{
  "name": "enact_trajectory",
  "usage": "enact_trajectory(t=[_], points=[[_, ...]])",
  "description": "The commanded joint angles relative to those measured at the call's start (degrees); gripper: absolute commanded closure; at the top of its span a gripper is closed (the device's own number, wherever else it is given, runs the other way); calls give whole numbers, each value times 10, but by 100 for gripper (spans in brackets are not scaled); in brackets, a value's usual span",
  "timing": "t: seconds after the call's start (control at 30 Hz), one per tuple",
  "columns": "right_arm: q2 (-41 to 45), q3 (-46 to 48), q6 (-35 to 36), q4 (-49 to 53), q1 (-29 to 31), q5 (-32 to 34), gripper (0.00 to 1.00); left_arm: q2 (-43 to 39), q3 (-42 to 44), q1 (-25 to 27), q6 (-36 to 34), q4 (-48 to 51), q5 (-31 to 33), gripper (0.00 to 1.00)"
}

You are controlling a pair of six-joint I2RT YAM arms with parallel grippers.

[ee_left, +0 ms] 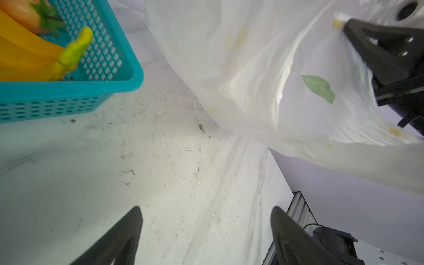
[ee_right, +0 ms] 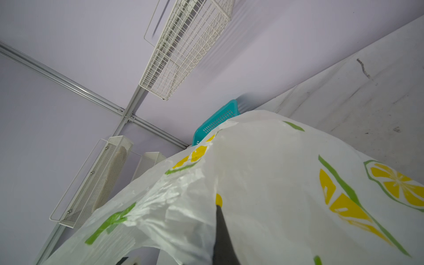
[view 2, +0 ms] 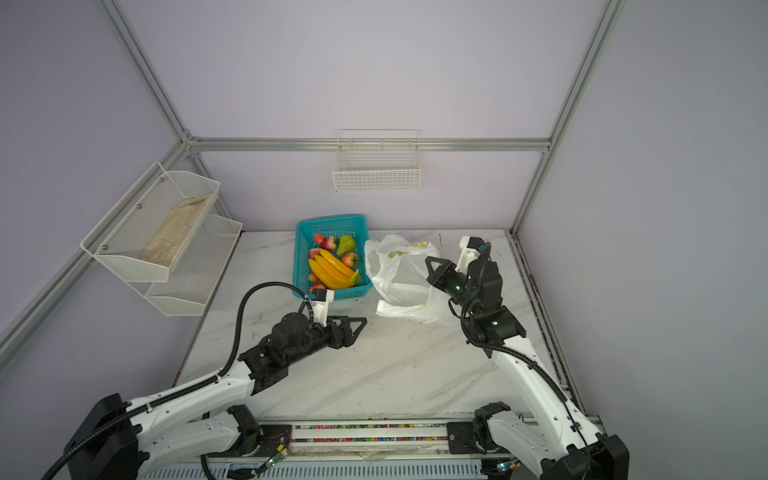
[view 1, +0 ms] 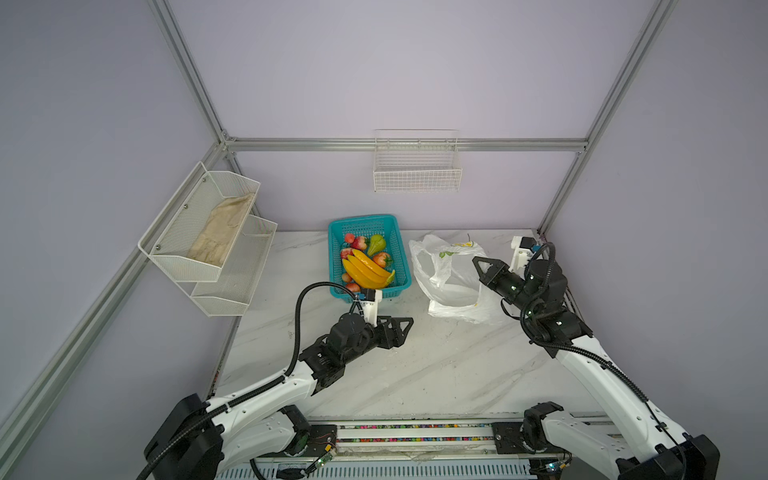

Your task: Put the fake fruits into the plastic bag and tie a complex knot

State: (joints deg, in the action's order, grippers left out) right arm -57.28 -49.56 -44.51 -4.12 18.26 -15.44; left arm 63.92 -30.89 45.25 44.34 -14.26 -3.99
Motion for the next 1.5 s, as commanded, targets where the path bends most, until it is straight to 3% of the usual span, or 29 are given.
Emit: enact_trajectory(t=[0.0, 0.2, 0.43, 0.57, 0.73, 0.8, 0.9, 1.03, 1.13, 1.23, 1.33, 1.47], points=[[6, 11, -39, -49, -2, -3, 100, 56, -94, 11, 22, -85, -1, 14], [14, 8, -23, -41, -2, -3, 100, 125, -165, 16, 20, -112, -46, 15], [17, 10, -6, -46, -2, -17, 100, 129, -163, 15, 22, -153, -18, 15], [18, 11, -11, -60, -2, -36, 100, 154, -210, 15, 14, -113, 13, 21], [20, 1, 5, -51, -2, -36, 100, 218, -281, 15, -1, -72, -2, 46], [24, -19, 33, -20, -3, -28, 100, 226, -281, 14, -6, -50, -8, 64], [25, -91, 164, 116, -4, 75, 100, 198, -235, -7, -12, -18, -12, 83], [25, -153, 261, 225, -4, 220, 100, 135, -156, -65, -29, 50, -37, 94], [20, -148, 249, 215, -4, 202, 100, 121, -134, -79, -77, 94, -45, 95], [-9, -128, 217, 190, -4, 104, 100, 121, -138, -78, -120, 100, -73, 92], [-31, -115, 200, 187, -4, 43, 100, 116, -146, -77, -164, 99, -78, 79], [-28, -106, 188, 203, -4, 19, 100, 94, -143, -63, -233, 102, -20, 50]])
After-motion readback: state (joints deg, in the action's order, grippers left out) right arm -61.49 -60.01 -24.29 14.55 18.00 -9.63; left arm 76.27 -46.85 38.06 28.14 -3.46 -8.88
